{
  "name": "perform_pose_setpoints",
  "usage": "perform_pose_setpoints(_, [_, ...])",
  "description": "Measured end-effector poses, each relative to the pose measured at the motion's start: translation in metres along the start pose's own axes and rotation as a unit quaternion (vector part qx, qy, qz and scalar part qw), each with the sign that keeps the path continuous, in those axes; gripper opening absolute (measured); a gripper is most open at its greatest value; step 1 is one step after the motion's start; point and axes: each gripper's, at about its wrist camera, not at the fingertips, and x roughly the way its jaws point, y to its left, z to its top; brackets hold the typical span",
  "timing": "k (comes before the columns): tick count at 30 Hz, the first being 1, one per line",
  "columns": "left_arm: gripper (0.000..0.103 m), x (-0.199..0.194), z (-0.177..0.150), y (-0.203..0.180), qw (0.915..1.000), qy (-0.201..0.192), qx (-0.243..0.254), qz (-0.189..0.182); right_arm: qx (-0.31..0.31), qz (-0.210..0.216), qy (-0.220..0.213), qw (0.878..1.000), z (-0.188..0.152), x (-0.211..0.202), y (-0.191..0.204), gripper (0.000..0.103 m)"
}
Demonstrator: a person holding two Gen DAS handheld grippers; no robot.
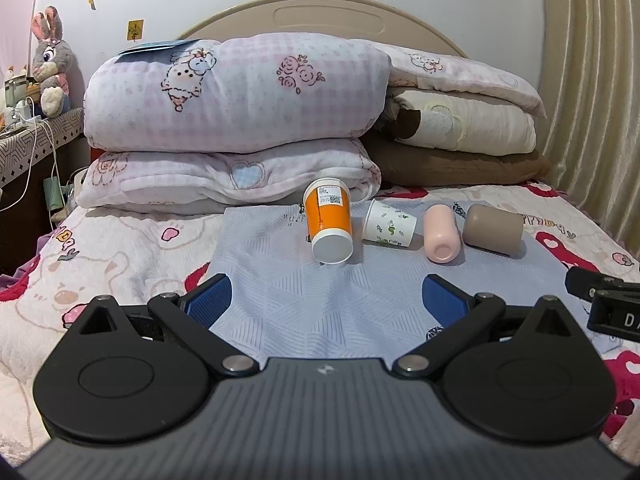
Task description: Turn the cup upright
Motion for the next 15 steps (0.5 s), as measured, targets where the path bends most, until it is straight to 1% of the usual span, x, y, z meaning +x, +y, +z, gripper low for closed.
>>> perform_pose_setpoints(3, [0.103,-0.002,0.000,0.000,0.9999,0.017,0.000,-0.003,0.002,0.001,0.002,1.000,0.000,0.000,-0.002,0.102])
perform_pose_setpoints(5, [0.103,-0.004,0.003,0.001,0.9992,0.038,-0.004,-0.008,0.001,0.013,0.008,1.000,0.003,-0.001,-0.002,0.102])
perform_pose_setpoints(6, [0.103,-0.004,0.006,0.002,0.9978,0.062,-0.016,-0.017,-0.002,0.027,0.013,1.000,0.004,-0.003,-0.004,0.102])
perform_pose_setpoints(7, [0.103,-0.006,0.009,0.002,0.9970,0.073,-0.015,-0.021,-0.005,0.044,0.020,0.999,0.006,-0.003,-0.006,0.102])
perform_pose_setpoints(9, [0.103,-0.006,0.019,0.005,0.9934,0.108,-0.020,-0.033,0.003,0.082,0.050,0.995,0.009,0.001,-0.010,0.102])
perform_pose_setpoints(10, [0.103,-0.007,0.025,0.006,0.9923,0.118,-0.013,-0.035,0.009,0.104,0.069,0.992,0.012,0.006,-0.012,0.102])
perform_pose_setpoints(12, [0.103,-0.005,0.035,0.004,0.9926,0.117,0.024,-0.022,0.008,0.125,0.085,0.988,0.016,0.010,-0.010,0.102])
perform_pose_setpoints(14, [0.103,-0.001,0.048,0.002,0.9910,0.119,0.055,-0.027,-0.013,0.126,0.083,0.988,0.023,0.011,-0.003,0.102])
perform_pose_setpoints(15, [0.103,0.001,0.053,0.003,0.9910,0.115,0.059,-0.033,-0.030,0.135,0.080,0.987,0.029,0.011,0.001,0.102])
